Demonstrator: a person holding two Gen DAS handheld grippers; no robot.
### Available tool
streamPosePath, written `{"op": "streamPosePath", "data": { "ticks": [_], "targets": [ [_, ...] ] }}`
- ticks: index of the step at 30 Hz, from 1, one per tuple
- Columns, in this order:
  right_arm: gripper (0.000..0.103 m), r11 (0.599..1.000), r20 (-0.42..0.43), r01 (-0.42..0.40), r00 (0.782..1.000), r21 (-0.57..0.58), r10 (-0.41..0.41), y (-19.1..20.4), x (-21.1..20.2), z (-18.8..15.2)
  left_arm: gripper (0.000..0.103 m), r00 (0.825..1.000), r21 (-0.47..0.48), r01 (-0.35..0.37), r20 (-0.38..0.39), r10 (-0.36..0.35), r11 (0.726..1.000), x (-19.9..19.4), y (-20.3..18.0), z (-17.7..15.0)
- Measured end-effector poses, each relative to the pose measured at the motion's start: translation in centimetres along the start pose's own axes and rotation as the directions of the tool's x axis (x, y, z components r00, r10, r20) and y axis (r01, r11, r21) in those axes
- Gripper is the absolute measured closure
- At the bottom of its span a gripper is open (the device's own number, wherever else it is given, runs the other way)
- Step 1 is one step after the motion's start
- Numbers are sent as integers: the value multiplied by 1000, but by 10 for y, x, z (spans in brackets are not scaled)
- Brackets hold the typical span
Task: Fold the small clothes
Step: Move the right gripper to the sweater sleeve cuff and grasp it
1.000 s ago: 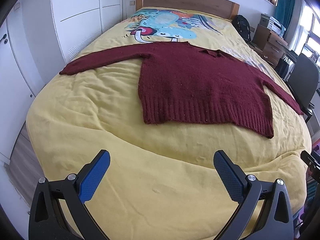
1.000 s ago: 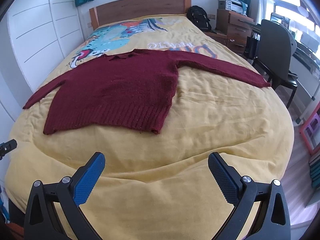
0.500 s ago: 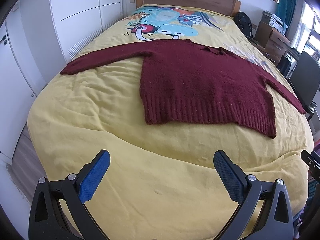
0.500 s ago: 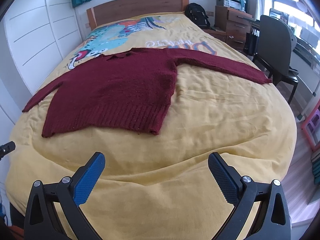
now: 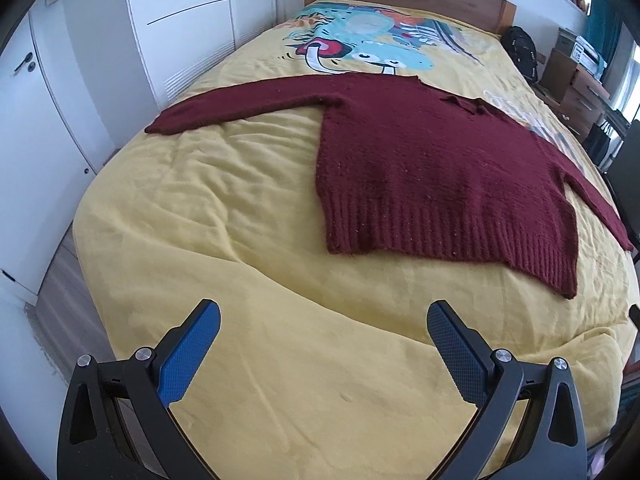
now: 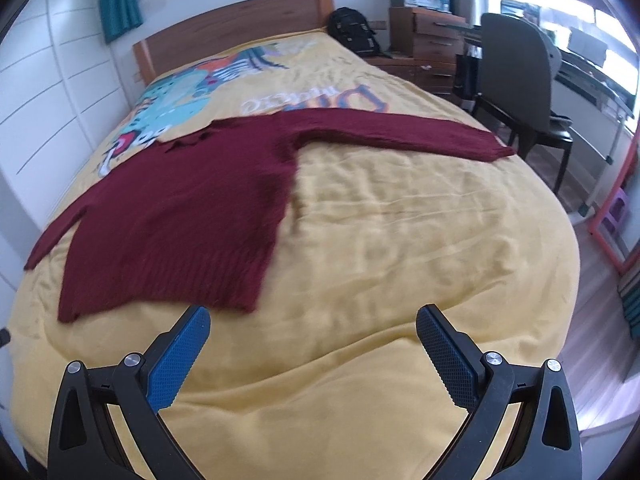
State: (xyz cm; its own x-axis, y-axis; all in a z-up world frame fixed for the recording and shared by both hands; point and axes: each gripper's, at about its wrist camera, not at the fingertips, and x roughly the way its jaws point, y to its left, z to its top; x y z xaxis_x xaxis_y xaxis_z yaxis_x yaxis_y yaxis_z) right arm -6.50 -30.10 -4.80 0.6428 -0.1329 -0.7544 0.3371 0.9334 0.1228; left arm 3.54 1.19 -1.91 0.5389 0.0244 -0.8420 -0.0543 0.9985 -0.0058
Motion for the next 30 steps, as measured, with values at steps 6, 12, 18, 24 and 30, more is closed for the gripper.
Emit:
{"op": "streamPosePath", "data": {
  "ticks": [6,12,18,24,30],
  "targets": [
    [0,998,17,36,999,48,-36,-32,17,26,1,1000,-14,-26,-8,26,1000,5,-1,9],
    [0,989,35,80,996,125,-85,-72,35,52,1,1000,-47,-30,-5,30,998,10,-1,23],
    [0,984,26,102,994,147,-107,-103,64,80,1,999,-107,-29,23,32,994,13,3,41],
    [0,981,14,112,993,160,-116,-124,99,106,1,999,-73,-17,36,19,997,18,-2,50],
    [0,969,-29,115,993,217,-112,-153,143,134,1,1000,-66,-4,3,4,998,29,-9,53]
  ]
}}
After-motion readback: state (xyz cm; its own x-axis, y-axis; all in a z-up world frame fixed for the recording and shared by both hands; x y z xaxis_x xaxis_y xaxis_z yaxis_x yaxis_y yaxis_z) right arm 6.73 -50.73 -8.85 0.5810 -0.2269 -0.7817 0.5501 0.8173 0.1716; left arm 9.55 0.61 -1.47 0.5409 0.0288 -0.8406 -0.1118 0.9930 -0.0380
